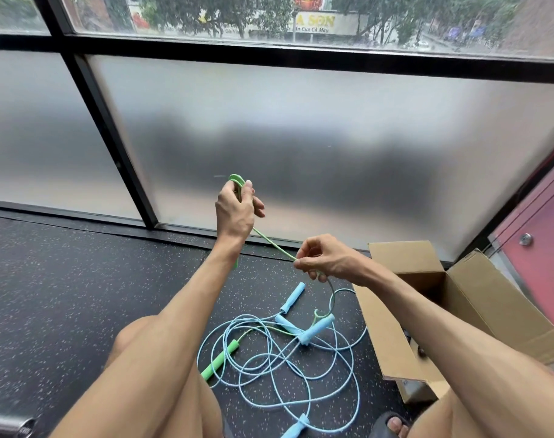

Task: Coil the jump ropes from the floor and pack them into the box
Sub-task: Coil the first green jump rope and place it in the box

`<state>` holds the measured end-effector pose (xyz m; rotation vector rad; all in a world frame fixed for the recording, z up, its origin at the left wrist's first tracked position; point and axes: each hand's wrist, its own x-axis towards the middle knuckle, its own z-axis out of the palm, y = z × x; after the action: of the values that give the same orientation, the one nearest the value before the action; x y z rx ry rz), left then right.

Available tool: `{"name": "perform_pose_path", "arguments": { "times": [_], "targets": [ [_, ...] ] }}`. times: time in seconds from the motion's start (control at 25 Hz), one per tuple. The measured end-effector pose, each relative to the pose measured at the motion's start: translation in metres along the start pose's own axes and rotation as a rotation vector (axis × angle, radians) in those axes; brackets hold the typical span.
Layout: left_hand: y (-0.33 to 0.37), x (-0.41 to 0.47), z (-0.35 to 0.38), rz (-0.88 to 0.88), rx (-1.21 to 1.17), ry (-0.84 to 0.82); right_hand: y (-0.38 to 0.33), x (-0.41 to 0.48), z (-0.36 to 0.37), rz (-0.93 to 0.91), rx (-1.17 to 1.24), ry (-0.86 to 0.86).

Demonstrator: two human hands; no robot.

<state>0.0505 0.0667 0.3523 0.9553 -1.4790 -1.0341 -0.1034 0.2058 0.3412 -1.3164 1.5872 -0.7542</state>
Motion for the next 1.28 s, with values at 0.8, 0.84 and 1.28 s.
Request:
{"name": "perform_pose_path", "arguments": {
  "times": [0.8,0.84,1.28],
  "targets": [
    [0.018,-0.029,0.012,-0.353,-0.019,-0.902,-0.004,0.006,-0.025,-0.274,0.015,0.508],
    [0.019,-0.029,0.011,-0.377,-0.086,-0.919,-0.003,0.007,-0.026,-0.268,0.009,0.533],
    [0.029,-0.012,0.001,-0.508,-0.987,-0.726,0.006,0.005,-0.012,-0.055,0.302,0.272]
  ]
}}
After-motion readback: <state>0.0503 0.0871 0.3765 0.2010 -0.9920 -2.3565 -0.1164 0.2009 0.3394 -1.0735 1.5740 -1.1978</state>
